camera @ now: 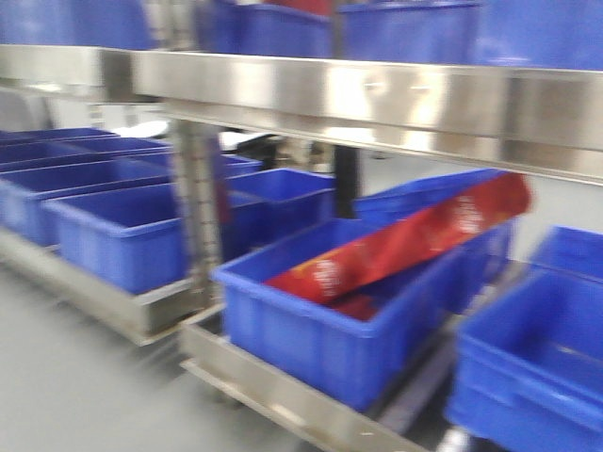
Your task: Stack silver trays without gaps
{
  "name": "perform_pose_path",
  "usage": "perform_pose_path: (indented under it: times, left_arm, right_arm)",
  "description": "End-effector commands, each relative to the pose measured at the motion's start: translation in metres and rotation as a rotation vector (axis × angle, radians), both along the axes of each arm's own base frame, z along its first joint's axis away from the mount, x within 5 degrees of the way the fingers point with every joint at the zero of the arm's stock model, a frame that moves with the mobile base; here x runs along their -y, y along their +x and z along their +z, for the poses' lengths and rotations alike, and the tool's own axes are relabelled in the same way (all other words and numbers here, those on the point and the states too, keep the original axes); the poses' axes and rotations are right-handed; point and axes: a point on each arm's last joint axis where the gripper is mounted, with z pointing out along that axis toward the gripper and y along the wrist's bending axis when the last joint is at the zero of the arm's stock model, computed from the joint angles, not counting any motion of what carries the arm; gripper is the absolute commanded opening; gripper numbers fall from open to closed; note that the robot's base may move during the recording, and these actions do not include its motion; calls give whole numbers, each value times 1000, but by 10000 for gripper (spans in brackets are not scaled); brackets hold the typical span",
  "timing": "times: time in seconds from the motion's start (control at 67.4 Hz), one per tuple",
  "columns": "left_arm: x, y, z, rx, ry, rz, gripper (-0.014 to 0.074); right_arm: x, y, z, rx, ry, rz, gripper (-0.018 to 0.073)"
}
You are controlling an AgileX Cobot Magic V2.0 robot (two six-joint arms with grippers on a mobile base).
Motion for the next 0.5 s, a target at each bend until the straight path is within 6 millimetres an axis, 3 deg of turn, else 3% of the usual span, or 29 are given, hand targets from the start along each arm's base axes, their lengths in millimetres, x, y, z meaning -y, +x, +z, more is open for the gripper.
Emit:
perform_pose_path:
  times: [0.0,0.489]
  left_arm:
    - [12,-3,3,17,-67,-90,-9]
    - [12,-3,3,17,-67,-90,-9]
  right_arm:
    - [-13,0,9,66,119,100,-19]
    - [-13,0,9,66,119,100,-19]
